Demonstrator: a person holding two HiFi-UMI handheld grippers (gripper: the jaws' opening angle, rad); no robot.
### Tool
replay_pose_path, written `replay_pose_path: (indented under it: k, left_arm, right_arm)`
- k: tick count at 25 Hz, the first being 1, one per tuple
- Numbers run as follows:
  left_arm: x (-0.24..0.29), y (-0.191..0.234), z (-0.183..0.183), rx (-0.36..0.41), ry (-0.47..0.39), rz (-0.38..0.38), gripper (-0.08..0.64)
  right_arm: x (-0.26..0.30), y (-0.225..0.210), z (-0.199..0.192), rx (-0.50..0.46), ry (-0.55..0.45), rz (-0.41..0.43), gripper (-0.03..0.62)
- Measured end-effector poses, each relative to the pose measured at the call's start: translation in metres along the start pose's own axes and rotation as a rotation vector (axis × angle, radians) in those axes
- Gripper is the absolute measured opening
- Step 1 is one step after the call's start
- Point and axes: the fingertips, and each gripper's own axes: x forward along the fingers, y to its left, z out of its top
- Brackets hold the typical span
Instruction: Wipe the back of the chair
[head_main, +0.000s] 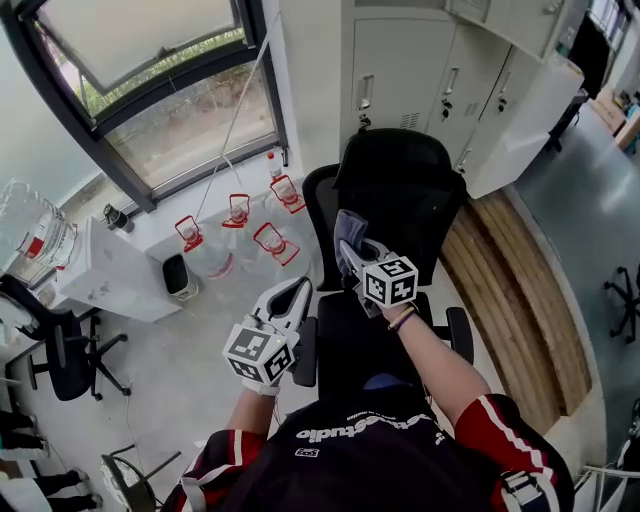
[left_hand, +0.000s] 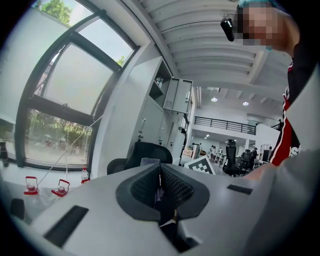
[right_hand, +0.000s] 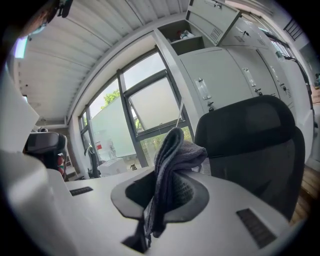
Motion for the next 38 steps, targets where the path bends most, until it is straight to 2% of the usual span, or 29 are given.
replay_pose_path:
  k: [5,9,16,21,28,38]
  left_arm:
    - [0.024,0.028,-0.012,0.019,-0.01,0.041,0.025]
    - [0.038,0.052,-0.016,0.004,-0.032,0.082,0.025]
    - [0.03,0.066,-0.019,0.01,-0.021,0.129,0.025]
    - [0.02,0.072,-0.022,-0.009,-0.016,0.159,0.025]
    - [0.014,0.074,-0.027,-0.008,0.001,0.18,0.025]
    - [0.028,0.054,-0.028,0.023,0.028,0.138,0.025]
  right_arm:
    - [0.053,-0.023,-0.015,0.009,0.03,0.008,0.061]
    - [0.099,-0.042,-0.035,0.006,0.066,0.011,0.061]
    - [0.176,-0.068,-0.059,-0.002,0.121,0.015,0.06]
    - [0.206,-0.086,-0.062,-0.033,0.113,0.004,0.06]
    - [0.201,-0.127,-0.06,-0.056,0.111,-0.09,0.06]
    - [0.152,-0.193,-0.055,-0.05,0.09,-0.208,0.06]
